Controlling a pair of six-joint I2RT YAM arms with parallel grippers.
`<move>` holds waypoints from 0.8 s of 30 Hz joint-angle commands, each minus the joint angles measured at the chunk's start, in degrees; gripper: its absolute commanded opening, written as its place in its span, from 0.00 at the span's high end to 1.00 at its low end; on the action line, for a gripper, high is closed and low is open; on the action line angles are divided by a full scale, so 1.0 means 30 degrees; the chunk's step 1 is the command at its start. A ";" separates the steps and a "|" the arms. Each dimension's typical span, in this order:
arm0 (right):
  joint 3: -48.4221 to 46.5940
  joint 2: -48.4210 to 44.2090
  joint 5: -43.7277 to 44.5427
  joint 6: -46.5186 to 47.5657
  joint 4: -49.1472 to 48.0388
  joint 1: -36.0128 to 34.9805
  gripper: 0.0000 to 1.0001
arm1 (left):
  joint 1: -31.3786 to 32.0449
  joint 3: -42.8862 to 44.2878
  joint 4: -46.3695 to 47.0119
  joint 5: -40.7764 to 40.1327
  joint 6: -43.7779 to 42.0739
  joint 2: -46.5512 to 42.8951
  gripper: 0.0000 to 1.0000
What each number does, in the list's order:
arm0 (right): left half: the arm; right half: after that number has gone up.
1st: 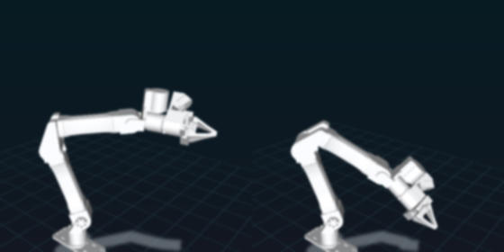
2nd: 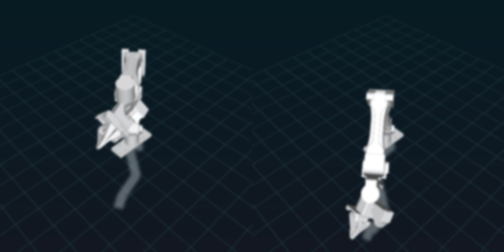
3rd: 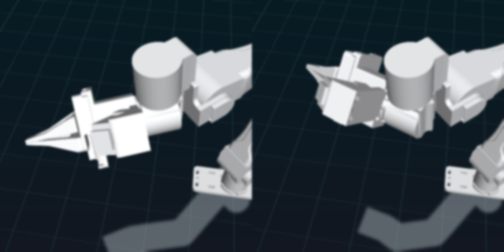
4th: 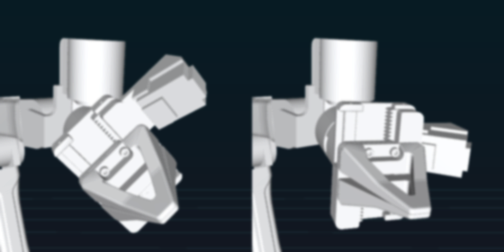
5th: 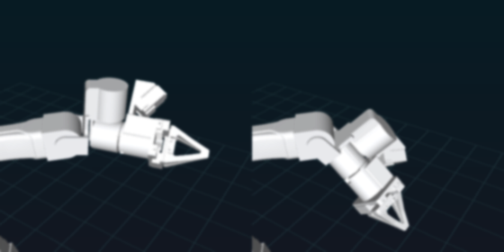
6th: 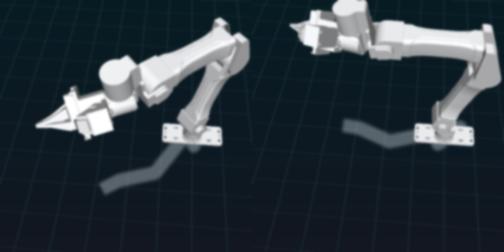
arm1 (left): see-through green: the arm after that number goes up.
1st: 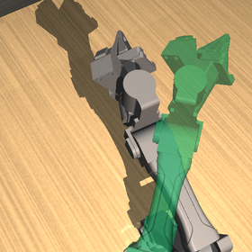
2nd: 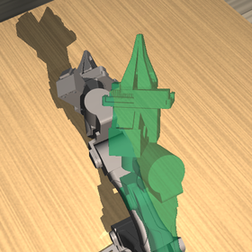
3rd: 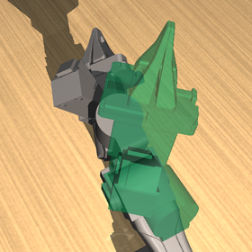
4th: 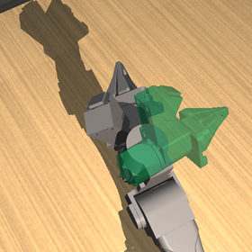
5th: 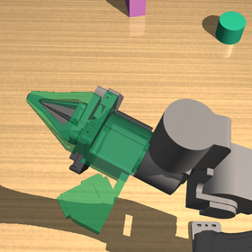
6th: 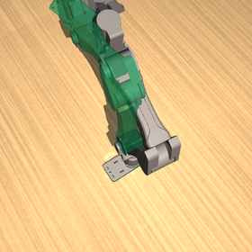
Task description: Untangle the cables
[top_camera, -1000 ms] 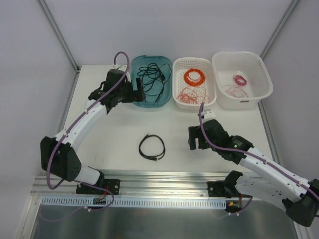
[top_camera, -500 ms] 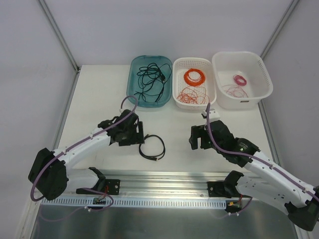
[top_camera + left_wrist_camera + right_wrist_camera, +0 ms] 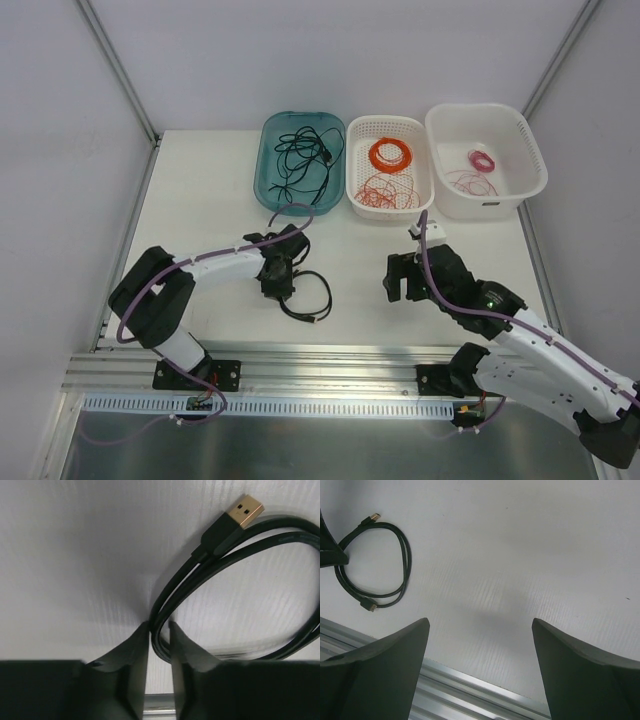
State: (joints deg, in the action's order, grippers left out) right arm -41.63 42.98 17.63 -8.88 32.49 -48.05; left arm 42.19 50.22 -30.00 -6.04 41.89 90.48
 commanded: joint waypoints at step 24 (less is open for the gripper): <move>-0.0011 -0.2285 0.3175 0.1789 0.1501 -0.0066 0.10 | -0.4452 1.2728 -0.4180 -0.1472 -0.6139 -0.2771 1.00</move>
State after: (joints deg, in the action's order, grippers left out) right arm -41.01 37.32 24.10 -5.06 34.96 -48.05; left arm 31.46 82.30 -41.60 -10.76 28.64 78.43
